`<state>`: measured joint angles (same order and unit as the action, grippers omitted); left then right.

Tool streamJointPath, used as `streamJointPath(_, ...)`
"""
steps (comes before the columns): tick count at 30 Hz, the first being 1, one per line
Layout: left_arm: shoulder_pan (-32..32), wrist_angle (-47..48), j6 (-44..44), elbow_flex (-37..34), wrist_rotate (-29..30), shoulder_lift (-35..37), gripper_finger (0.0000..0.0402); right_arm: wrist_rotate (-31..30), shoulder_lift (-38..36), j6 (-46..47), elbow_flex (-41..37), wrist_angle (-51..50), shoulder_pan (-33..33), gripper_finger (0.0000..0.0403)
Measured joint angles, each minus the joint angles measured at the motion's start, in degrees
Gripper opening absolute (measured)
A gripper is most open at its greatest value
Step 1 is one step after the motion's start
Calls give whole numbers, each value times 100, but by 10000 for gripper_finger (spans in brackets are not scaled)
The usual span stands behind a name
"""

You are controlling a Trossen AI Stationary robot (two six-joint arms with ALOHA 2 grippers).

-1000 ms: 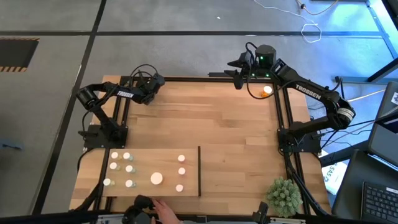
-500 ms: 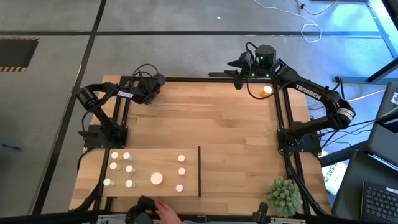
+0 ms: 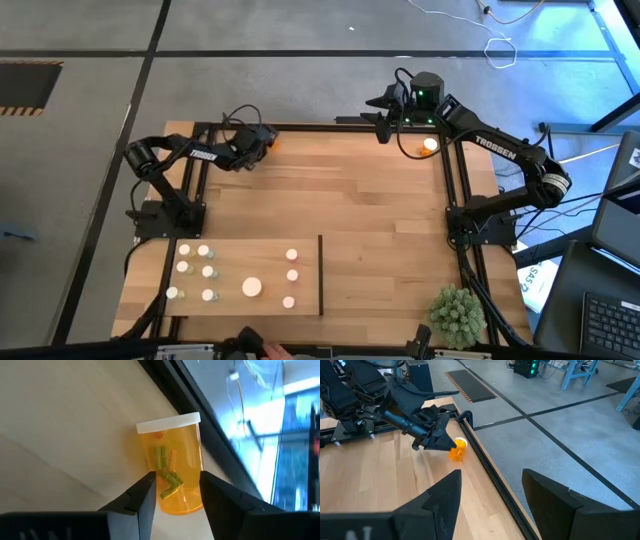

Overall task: Pick and place medicine bottles onto shelf by color
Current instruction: Put the top left orange pill bottle on the shelf aligned with the other orange pill bottle

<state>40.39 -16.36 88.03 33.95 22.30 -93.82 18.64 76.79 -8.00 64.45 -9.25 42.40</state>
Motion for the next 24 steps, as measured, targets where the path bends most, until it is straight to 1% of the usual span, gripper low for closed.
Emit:
streamJointPath(4, -204, 5, -301, 0, -323, 0, 143, 0, -1, 1, 0, 0, 1, 213)
streamJointPath(9, -435, 52, -312, 4, -672, 0, 143, 1, -2, 1, 0, 1, 2, 213)
streamJointPath(15, -737, 154, -356, 15, -1234, 12, 143, 2, -1, 1, 0, 2, 1, 213)
streamJointPath(20, -965, 316, -1134, 17, -1647, 17, 143, 2, -1, 1, 0, 1, 0, 213)
streamJointPath(24, -1011, 320, -1603, 15, -2061, 15, 143, 2, -2, 1, 0, 2, 1, 213)
